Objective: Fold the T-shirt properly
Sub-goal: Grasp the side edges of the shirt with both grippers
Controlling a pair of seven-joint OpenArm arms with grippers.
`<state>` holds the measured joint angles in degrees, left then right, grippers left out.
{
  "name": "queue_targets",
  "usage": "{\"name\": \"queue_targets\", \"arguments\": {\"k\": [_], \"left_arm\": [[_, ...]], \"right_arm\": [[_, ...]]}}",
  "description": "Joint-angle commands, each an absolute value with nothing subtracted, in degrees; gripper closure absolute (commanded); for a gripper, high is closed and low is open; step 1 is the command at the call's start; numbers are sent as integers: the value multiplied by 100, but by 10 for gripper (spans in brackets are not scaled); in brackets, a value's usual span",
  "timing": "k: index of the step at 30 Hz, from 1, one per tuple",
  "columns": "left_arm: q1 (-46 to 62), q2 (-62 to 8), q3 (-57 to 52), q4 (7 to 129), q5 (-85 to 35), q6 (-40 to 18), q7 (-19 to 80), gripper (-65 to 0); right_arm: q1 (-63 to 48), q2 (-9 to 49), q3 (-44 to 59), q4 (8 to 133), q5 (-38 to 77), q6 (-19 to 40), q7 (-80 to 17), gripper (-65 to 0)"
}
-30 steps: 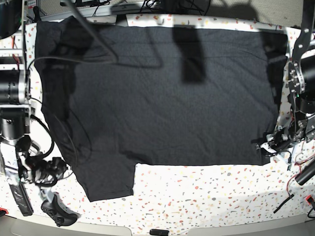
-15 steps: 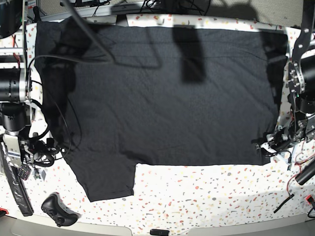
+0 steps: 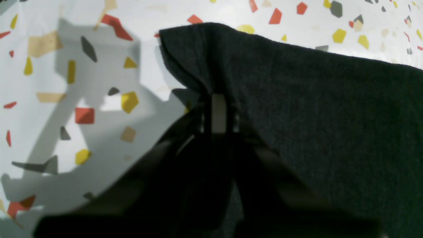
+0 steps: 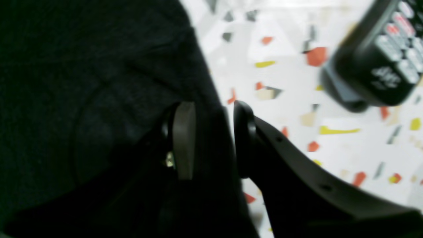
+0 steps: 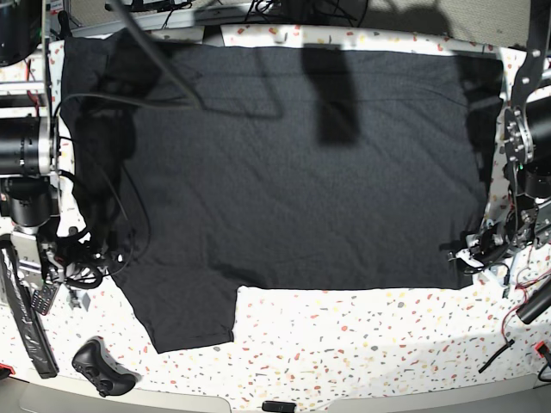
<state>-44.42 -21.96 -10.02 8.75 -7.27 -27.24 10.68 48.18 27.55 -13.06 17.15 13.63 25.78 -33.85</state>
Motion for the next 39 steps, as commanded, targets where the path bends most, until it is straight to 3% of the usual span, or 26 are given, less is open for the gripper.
{"name": "queue_targets", "arguments": {"k": [1,7,12,28,32,37,39], "left_arm": [[-4587,-2272,-1002,934,-709,-2698,1068,0],[-4587,-2272,-1002,934,-707,-2698,1085,0],[-4587,-2272,-1002,934,-707,-2698,1085,0],[-4587,-2270,-1002,934,-709,-2698,1085,0],[-4587,-2272,-1002,934,-709,-2698,1072,0],[-4584,-2272,-1002,934,-908,-2698,1063,0],[-4565,-2272,-1002,934,-1190,-2700,1063,0]], "right_arm": [[5030,2808,-1282,1787,1400,2617,-3321,-179],[5033,2812,-1282,1787,1372,2615,-2840,-204],[5033,2823,-1282,1787,1369,2613,-2545,-291],[4346,2709,-1282,1787,1372,2528,-2484,-288],[4381,2744,-1282,1787,1374,2482,-2550,-199],[4379,2744,-1282,1787,1369,2462,-2445,-8],[4381,2744,-1282,1791,1372,2460,-2388,0]]}}
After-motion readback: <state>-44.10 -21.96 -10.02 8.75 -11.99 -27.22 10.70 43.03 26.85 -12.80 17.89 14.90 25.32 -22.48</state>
